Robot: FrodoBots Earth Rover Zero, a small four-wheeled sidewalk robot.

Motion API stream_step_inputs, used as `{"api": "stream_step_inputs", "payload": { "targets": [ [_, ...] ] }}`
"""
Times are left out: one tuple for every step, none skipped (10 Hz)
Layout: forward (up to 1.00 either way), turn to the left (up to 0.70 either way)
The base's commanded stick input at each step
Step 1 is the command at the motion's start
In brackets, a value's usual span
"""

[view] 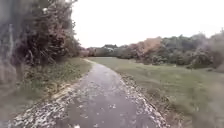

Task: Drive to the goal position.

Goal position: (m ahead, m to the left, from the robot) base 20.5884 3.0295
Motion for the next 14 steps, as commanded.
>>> {"api": "stream_step_inputs", "payload": {
  "targets": [
    [1.0, 0.0],
    [1.0, 0.0],
    [1.0, 0.0],
    [1.0, 0.0],
    [1.0, 0.0],
    [1.0, 0.0],
    [1.0, 0.0],
    [1.0, 0.0],
    [1.0, 0.0],
    [1.0, 0.0],
    [1.0, 0.0],
    [1.0, 0.0],
    [1.0, 0.0],
    [1.0, 0.0]
  ]
}}
